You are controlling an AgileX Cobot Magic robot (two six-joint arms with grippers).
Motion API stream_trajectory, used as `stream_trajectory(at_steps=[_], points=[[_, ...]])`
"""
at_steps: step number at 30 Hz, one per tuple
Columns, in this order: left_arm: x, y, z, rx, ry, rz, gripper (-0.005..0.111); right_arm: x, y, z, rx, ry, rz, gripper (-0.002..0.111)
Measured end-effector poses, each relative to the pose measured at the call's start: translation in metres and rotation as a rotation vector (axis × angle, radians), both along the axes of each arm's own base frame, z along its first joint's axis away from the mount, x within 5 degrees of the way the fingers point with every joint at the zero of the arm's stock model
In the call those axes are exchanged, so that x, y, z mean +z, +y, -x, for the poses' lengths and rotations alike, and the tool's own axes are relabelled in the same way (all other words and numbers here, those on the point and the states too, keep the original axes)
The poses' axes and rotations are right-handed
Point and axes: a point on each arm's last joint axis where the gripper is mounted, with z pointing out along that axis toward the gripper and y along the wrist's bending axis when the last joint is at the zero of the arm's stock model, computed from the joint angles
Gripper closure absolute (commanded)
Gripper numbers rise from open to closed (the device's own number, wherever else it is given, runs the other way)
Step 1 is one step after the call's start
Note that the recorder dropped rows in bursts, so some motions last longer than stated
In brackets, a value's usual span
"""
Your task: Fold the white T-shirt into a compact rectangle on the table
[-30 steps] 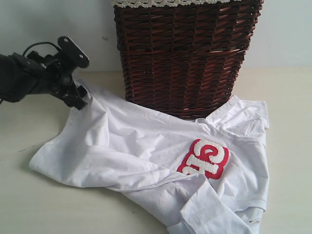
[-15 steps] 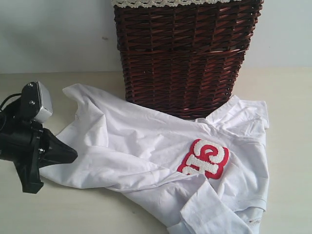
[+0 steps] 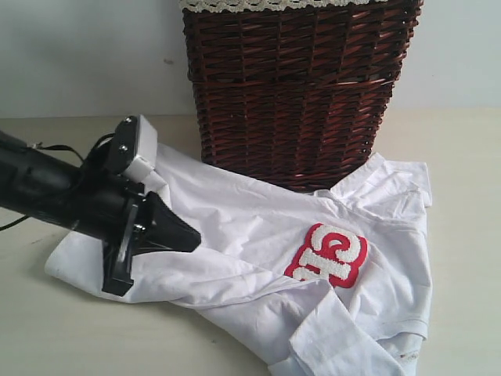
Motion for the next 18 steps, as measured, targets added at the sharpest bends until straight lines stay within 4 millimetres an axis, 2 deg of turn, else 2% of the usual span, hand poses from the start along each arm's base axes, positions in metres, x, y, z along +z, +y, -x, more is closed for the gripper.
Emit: stream_trajectory(at_steps=[3, 6, 9, 12, 18], points=[[0.013, -0.028, 0.009, -0.123, -0.018, 0.047, 0.107, 0.0, 0.0, 0.0, 0.0, 0.0, 0.0, 0.108], [0.013, -0.059, 0.021, -0.233, -0.018, 0.059, 0.107, 0.0, 0.0, 0.0, 0.0, 0.0, 0.0, 0.108], [0.0, -0.091, 0.035, -0.317, -0.013, 0.033, 0.107, 0.0, 0.0, 0.0, 0.0, 0.0, 0.0, 0.108], [-0.015, -0.114, 0.037, -0.333, -0.038, -0.015, 0.107, 0.0, 0.0, 0.0, 0.0, 0.0, 0.0, 0.108], [-0.04, -0.136, 0.034, -0.337, -0.054, -0.069, 0.107, 0.0, 0.0, 0.0, 0.0, 0.0, 0.0, 0.108]])
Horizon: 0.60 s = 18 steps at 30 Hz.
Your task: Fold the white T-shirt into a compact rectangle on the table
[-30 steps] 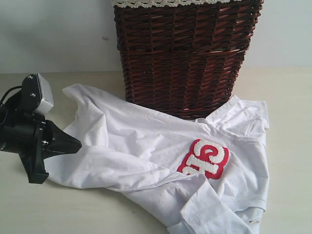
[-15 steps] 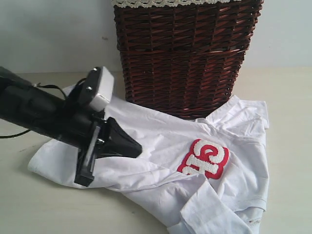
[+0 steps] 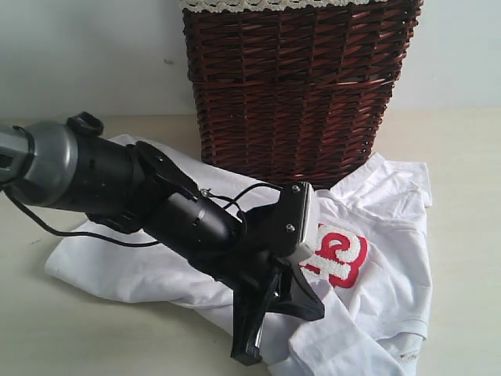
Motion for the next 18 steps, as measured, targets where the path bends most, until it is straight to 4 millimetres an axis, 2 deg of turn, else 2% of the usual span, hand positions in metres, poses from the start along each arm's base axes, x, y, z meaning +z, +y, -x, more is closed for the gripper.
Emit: stream_trajectory(at_steps=[8, 14, 18], points=[[-0.039, -0.003, 0.009, -0.11, 0.005, -0.118, 0.107, 0.0, 0.0, 0.0, 0.0, 0.0, 0.0, 0.108], [-0.034, -0.015, 0.01, -0.167, -0.033, -0.105, 0.107, 0.0, 0.0, 0.0, 0.0, 0.0, 0.0, 0.108], [-0.026, -0.033, 0.016, -0.207, -0.052, -0.075, 0.107, 0.0, 0.0, 0.0, 0.0, 0.0, 0.0, 0.108]])
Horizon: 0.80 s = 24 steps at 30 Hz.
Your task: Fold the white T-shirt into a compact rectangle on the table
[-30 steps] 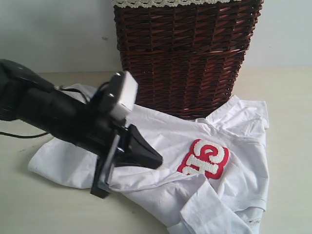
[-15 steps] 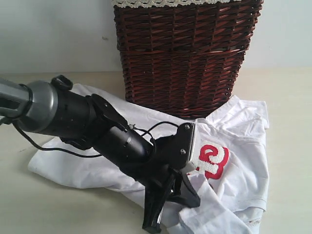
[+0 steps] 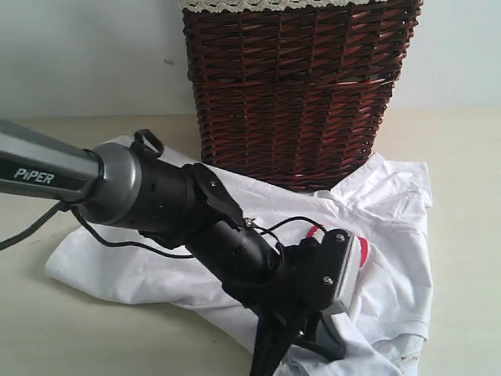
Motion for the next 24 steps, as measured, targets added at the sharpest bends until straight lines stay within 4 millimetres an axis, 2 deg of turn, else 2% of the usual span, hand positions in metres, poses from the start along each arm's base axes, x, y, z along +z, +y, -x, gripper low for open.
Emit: stream_trajectory(at_steps=[7, 9, 11, 14, 18, 21, 24], points=[[0.001, -0.047, 0.036, -0.042, 0.04, 0.004, 0.107, 0.0, 0.0, 0.0, 0.0, 0.0, 0.0, 0.108], [0.003, -0.055, 0.043, -0.033, 0.057, 0.002, 0.107, 0.0, 0.0, 0.0, 0.0, 0.0, 0.0, 0.108], [0.013, -0.059, 0.043, 0.004, 0.073, 0.013, 0.107, 0.0, 0.0, 0.0, 0.0, 0.0, 0.0, 0.108], [0.037, -0.058, 0.026, 0.119, 0.054, 0.049, 0.107, 0.0, 0.0, 0.0, 0.0, 0.0, 0.0, 0.108], [0.067, -0.04, -0.016, 0.335, -0.017, 0.099, 0.107, 0.0, 0.0, 0.0, 0.0, 0.0, 0.0, 0.108], [0.063, -0.02, -0.043, 0.4, -0.096, 0.039, 0.107, 0.0, 0.0, 0.0, 0.0, 0.0, 0.0, 0.108], [0.04, -0.007, -0.054, 0.345, -0.171, -0.081, 0.107, 0.0, 0.0, 0.0, 0.0, 0.0, 0.0, 0.108]])
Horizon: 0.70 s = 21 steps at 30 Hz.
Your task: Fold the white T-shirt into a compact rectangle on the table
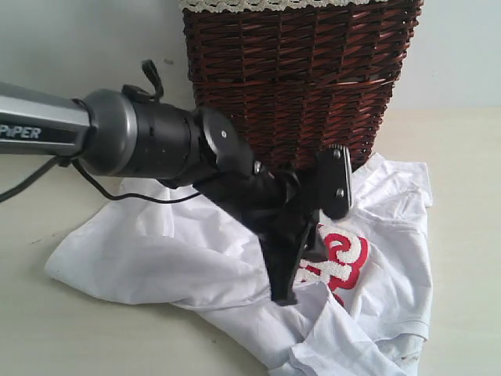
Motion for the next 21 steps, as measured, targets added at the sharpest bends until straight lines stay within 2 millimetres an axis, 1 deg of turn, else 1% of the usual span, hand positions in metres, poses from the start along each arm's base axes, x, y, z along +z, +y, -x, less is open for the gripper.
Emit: stream_trajectory(at_steps=[2, 5, 7, 12, 15, 21], points=[[-0.017, 0.004, 0.0, -0.069, -0.012, -0.086, 0.107, 0.0, 0.0, 0.0, 0.0, 0.0, 0.0, 0.108], [-0.035, 0.006, 0.004, -0.174, -0.015, -0.159, 0.107, 0.0, 0.0, 0.0, 0.0, 0.0, 0.0, 0.108], [-0.043, 0.003, 0.01, -0.251, -0.023, -0.181, 0.107, 0.0, 0.0, 0.0, 0.0, 0.0, 0.0, 0.108], [-0.045, -0.012, 0.023, -0.352, -0.06, -0.174, 0.107, 0.0, 0.0, 0.0, 0.0, 0.0, 0.0, 0.108], [-0.046, -0.027, 0.035, -0.391, -0.067, -0.157, 0.107, 0.0, 0.0, 0.0, 0.0, 0.0, 0.0, 0.108], [-0.044, -0.068, 0.061, -0.45, -0.062, -0.066, 0.107, 0.0, 0.0, 0.0, 0.0, 0.0, 0.0, 0.108]])
